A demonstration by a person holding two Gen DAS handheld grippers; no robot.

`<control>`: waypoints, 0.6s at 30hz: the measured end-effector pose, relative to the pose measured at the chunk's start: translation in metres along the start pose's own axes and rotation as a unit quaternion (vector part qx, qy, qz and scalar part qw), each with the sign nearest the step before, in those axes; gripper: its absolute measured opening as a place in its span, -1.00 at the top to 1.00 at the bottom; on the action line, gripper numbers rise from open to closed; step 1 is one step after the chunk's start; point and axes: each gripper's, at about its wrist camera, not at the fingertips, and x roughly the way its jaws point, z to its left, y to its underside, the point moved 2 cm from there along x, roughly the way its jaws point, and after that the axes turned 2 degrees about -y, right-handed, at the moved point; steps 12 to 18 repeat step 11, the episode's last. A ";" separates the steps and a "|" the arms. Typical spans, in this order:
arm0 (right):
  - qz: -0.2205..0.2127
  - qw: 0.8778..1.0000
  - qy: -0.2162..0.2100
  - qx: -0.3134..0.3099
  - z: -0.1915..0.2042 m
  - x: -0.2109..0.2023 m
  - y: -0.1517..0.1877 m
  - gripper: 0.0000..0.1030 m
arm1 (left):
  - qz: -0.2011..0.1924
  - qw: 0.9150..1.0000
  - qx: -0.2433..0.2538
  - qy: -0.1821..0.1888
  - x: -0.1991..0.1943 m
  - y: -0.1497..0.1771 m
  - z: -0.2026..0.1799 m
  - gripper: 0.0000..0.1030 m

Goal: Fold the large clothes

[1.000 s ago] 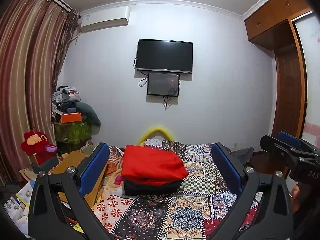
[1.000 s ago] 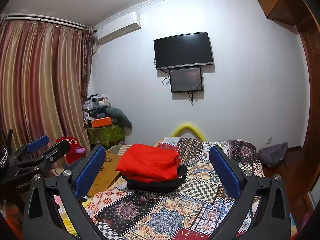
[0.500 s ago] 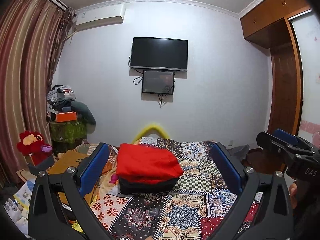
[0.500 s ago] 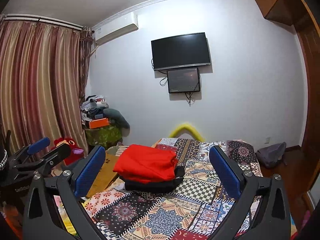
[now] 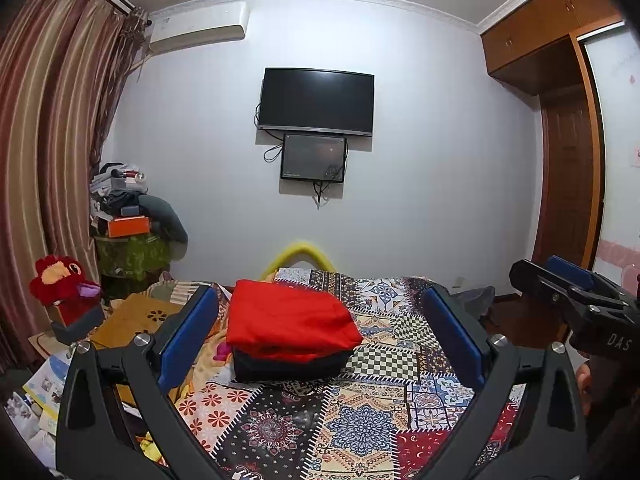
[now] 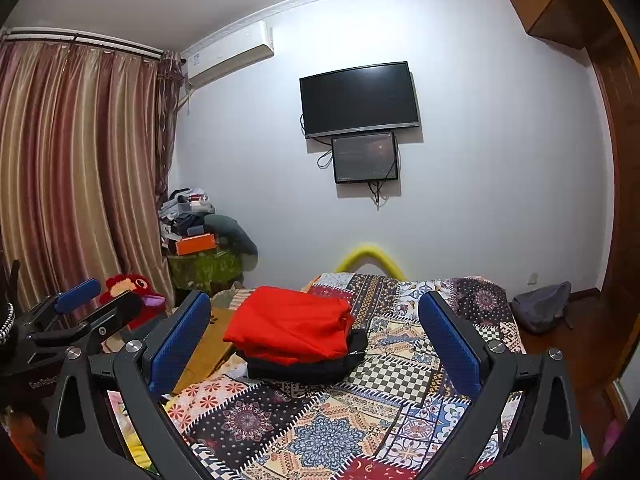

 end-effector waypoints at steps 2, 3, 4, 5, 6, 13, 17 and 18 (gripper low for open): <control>0.000 1.000 0.000 0.000 0.001 0.000 0.000 -1.00 | 0.000 1.000 -0.003 -0.003 0.000 0.000 0.002 -1.00; 0.000 1.000 0.000 0.001 0.001 0.000 0.000 -1.00 | 0.000 1.000 -0.005 -0.004 0.000 0.000 0.004 -0.99; 0.001 1.000 0.000 0.001 0.001 0.001 0.000 -1.00 | 0.002 1.000 -0.008 -0.004 0.001 0.000 0.006 -1.00; 0.002 1.000 -0.001 0.002 0.001 0.001 0.001 -1.00 | 0.003 1.000 -0.010 -0.004 0.001 0.000 0.007 -1.00; 0.004 1.000 -0.001 0.002 0.001 0.002 0.001 -1.00 | 0.005 1.000 -0.012 -0.006 0.002 0.001 0.009 -1.00; 0.011 1.000 -0.003 -0.001 0.003 0.007 0.004 -1.00 | 0.009 1.000 -0.016 -0.012 0.003 0.006 0.014 -1.00; 0.011 1.000 -0.003 -0.001 0.003 0.007 0.004 -1.00 | 0.009 1.000 -0.016 -0.012 0.003 0.006 0.014 -1.00; 0.011 1.000 -0.003 -0.001 0.003 0.007 0.004 -1.00 | 0.009 1.000 -0.016 -0.012 0.003 0.006 0.014 -1.00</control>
